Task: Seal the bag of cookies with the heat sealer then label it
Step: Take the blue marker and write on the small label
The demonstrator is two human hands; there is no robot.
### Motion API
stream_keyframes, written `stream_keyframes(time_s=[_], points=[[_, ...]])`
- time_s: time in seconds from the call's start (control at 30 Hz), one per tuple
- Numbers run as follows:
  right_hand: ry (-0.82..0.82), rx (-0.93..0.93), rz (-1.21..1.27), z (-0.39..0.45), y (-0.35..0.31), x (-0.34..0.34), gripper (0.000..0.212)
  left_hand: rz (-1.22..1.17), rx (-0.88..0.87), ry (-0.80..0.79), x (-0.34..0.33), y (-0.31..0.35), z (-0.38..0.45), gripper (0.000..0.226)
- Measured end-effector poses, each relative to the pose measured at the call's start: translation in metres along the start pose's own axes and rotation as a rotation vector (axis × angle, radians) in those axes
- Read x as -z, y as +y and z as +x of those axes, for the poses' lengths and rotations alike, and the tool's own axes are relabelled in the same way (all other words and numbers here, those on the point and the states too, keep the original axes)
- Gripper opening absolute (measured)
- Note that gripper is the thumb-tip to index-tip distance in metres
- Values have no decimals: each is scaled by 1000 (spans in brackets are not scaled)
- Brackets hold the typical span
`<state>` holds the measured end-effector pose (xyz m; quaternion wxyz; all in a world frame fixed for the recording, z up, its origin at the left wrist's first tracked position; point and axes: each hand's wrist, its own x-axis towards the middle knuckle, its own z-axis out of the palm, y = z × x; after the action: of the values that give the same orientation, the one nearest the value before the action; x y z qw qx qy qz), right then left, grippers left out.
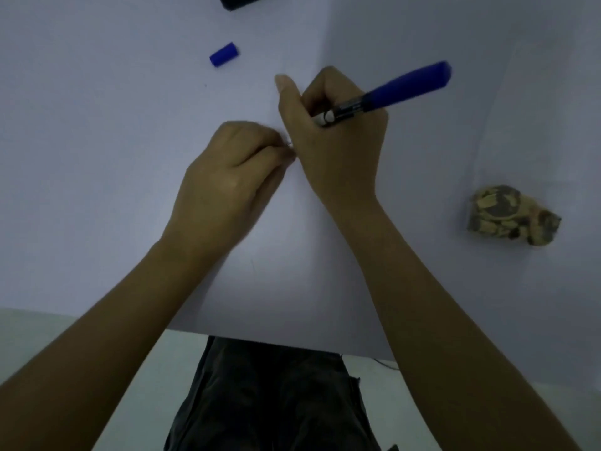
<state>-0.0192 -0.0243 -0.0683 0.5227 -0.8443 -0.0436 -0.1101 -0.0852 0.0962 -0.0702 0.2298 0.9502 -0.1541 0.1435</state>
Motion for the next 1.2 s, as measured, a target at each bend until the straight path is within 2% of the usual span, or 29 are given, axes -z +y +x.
stream_keyframes(time_s=[0.47, 1.2], points=[[28, 41, -124, -1, 1, -1, 26, 7, 5, 48, -1, 0, -1, 19], [-11, 25, -109, -3, 0, 2, 28, -6, 11, 24, -2, 0, -3, 17]])
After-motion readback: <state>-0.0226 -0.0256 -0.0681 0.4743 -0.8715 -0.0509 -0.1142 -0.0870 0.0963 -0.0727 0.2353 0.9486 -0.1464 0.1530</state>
